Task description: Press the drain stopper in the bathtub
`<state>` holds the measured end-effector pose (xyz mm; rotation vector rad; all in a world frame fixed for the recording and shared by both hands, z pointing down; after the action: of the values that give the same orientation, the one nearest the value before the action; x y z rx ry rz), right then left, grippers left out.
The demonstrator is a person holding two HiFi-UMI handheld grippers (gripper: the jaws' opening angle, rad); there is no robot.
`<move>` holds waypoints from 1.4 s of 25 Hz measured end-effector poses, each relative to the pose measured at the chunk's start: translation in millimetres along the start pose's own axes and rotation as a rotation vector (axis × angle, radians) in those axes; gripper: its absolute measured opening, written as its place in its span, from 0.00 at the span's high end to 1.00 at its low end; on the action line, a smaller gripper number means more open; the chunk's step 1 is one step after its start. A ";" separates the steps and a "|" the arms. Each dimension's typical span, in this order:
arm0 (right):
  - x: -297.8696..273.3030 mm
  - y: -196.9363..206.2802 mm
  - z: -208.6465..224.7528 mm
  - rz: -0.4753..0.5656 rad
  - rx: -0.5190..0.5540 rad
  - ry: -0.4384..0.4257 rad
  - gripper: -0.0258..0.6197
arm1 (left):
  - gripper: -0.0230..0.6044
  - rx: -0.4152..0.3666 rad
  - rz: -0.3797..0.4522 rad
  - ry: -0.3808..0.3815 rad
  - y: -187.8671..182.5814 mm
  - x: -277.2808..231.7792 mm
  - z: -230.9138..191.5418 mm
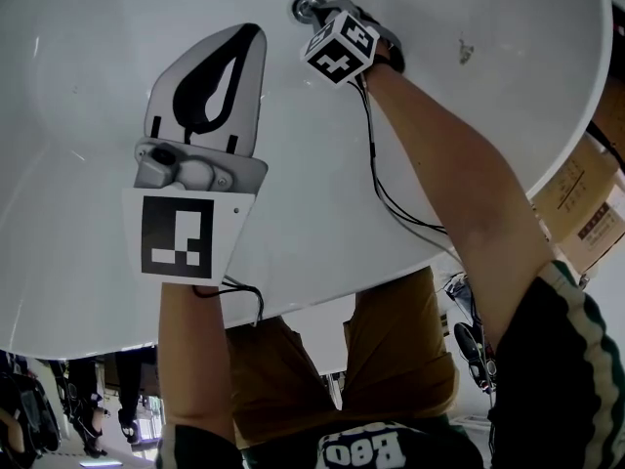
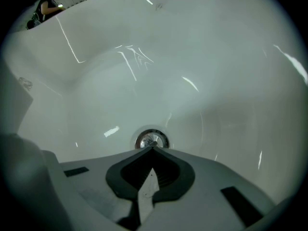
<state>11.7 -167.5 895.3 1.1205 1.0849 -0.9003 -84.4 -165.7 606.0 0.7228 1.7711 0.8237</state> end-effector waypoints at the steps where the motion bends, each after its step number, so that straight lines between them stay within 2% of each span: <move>1: 2.9 -2.0 1.3 0.004 -0.001 0.004 0.94 | 0.95 -0.005 0.004 0.003 -3.0 1.0 0.5; 11: 54.7 -24.7 10.2 0.041 -0.069 0.011 0.94 | 0.95 -0.046 0.034 0.002 -38.9 12.3 8.1; 15: 91.5 -34.3 3.3 0.082 -0.133 -0.038 0.94 | 0.95 -0.032 0.037 -0.004 -59.2 20.9 15.3; 23: 178.3 -62.8 -2.5 0.217 -0.209 -0.065 0.94 | 0.95 -0.075 0.034 0.004 -105.0 46.8 34.9; 28: 245.7 -79.7 -0.7 0.370 -0.310 -0.049 0.94 | 0.95 -0.142 0.011 0.034 -130.8 61.9 58.3; 32: 296.8 -82.0 -3.2 0.423 -0.318 -0.010 0.94 | 0.95 -0.097 0.015 0.063 -146.9 70.4 74.7; 35: 334.7 -81.1 -2.6 0.467 -0.337 0.009 0.94 | 0.95 -0.117 0.003 0.089 -160.9 74.4 88.1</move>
<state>17.1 -191.4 551.9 1.0313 0.8872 -0.3299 -39.4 -184.4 414.2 0.6202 1.7848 0.9666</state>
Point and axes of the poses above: the fingertips, and each gripper's own axes: x backward along the fingers, z to its right, y out of its underside, the point moved 1 cm from there along x, backward along the fingers, and after that the axes turned 1 degree about -y, right-handed, at the moved point
